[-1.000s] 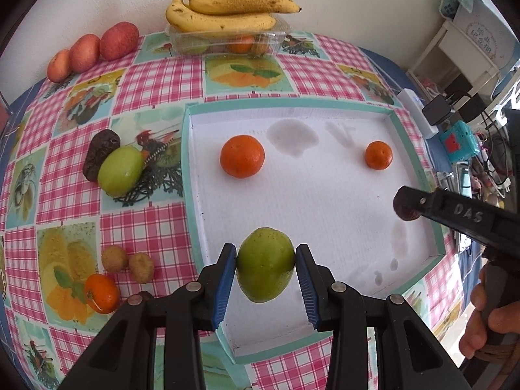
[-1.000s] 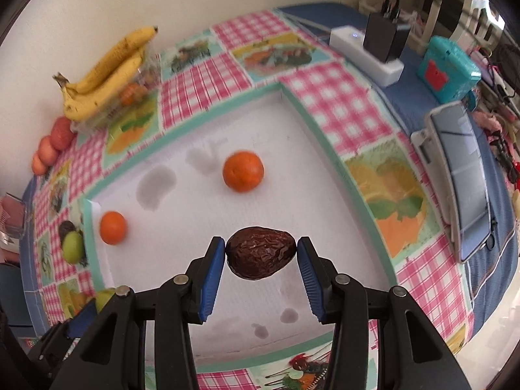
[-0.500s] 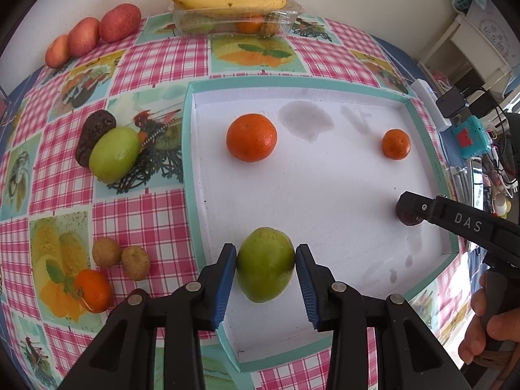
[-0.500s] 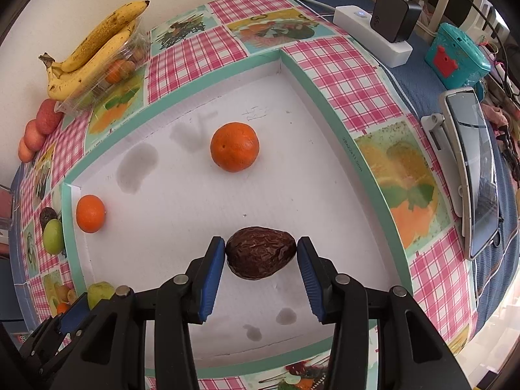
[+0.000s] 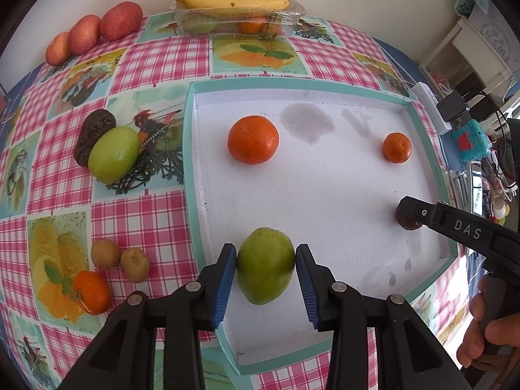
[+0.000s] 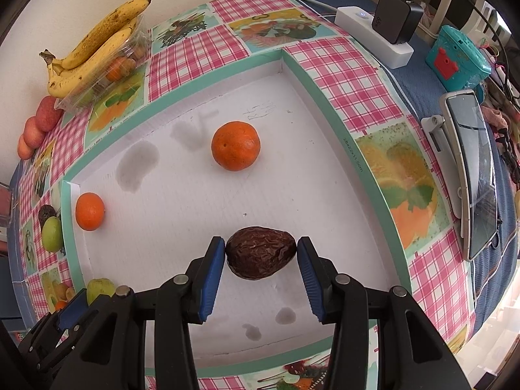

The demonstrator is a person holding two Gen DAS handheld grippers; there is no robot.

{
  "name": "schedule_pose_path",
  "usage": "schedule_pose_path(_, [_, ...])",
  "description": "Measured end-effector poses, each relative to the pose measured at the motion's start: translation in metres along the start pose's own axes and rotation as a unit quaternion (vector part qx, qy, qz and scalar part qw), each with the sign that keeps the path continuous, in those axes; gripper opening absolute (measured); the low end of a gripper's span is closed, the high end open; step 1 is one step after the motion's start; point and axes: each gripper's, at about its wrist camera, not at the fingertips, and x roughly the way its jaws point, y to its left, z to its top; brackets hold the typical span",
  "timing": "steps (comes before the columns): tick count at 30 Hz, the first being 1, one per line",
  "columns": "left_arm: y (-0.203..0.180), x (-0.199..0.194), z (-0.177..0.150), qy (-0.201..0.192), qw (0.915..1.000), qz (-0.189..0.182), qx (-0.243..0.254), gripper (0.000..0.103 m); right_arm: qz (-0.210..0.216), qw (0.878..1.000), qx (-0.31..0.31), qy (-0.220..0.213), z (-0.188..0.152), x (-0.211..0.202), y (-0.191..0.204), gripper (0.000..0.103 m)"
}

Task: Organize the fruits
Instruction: 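Carry the green mango with the left tool over the tray while the right tool carries the date, then open the left tool to set the mango in the tray while the right tool releases the date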

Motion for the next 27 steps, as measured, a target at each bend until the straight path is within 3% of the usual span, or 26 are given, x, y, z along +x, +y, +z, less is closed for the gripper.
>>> schedule_pose_path(15, [-0.001, 0.001, 0.000, 0.003, 1.0000, -0.001, 0.000, 0.042, -0.002, 1.000, -0.006, 0.006, 0.000, 0.003, 0.000, 0.050])
schedule_pose_path(17, [-0.002, -0.001, 0.001, 0.000, 1.0000, -0.001, 0.001, 0.042, -0.004, 1.000, -0.009, 0.005, -0.001, 0.003, 0.001, 0.059])
schedule_pose_path(20, [-0.003, -0.007, 0.001, -0.008, 1.0000, -0.001, 0.005, 0.043, -0.007, 1.000, -0.012, 0.002, 0.000, 0.001, 0.001, 0.059])
schedule_pose_path(21, [-0.003, -0.009, 0.002, -0.010, 0.9999, -0.001, 0.005, 0.045, -0.006, 1.000, -0.012, 0.001, 0.000, 0.001, 0.001, 0.060])
schedule_pose_path(23, [-0.002, -0.012, 0.002, -0.014, 0.9999, -0.001, 0.004, 0.049, -0.006, 1.000, -0.012, -0.002, 0.000, -0.001, 0.001, 0.074])
schedule_pose_path(27, [0.006, -0.018, 0.004, -0.019, 0.9997, 0.007, -0.010, 0.061, -0.007, 1.000, -0.018, -0.011, 0.001, -0.006, 0.003, 0.080])
